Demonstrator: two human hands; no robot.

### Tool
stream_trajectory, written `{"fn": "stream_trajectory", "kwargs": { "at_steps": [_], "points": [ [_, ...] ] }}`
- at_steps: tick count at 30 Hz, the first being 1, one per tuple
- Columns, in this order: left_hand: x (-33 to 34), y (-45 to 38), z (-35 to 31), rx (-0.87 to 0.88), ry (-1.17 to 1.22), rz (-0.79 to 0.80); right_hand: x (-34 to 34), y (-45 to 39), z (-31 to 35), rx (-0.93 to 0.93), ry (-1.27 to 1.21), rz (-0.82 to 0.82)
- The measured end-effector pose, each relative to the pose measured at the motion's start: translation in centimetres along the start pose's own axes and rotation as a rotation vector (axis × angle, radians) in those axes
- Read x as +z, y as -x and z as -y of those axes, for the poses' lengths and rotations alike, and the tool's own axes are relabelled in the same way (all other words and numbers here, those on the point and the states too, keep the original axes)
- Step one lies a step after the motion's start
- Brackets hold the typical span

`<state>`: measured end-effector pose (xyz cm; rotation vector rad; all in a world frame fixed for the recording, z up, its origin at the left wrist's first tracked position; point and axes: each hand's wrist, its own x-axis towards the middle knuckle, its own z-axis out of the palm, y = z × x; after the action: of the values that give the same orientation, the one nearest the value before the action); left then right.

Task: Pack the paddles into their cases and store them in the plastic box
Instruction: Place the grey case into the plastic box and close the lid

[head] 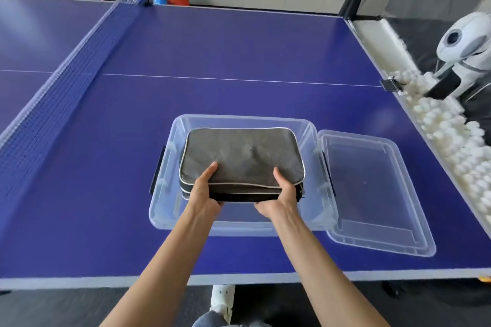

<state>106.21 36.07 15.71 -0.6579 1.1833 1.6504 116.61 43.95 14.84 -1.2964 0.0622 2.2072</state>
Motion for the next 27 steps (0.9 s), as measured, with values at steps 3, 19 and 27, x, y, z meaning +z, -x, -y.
{"fn": "stream_trajectory", "kwargs": {
  "at_steps": [3,19,27],
  "points": [
    [0.6,-2.4,-0.8,-0.084,-0.016,-0.018,0.5,-2.2,-0.2,0.03,-0.046,-0.164],
    [2.4,-9.3,1.2,-0.198,0.096,-0.082,1.3,-9.2,2.0,-0.012,-0.021,-0.473],
    [1.9,-11.5,1.6,-0.14,0.036,-0.17,0.6,-10.4,2.1,0.122,0.224,-0.361]
  ]
}}
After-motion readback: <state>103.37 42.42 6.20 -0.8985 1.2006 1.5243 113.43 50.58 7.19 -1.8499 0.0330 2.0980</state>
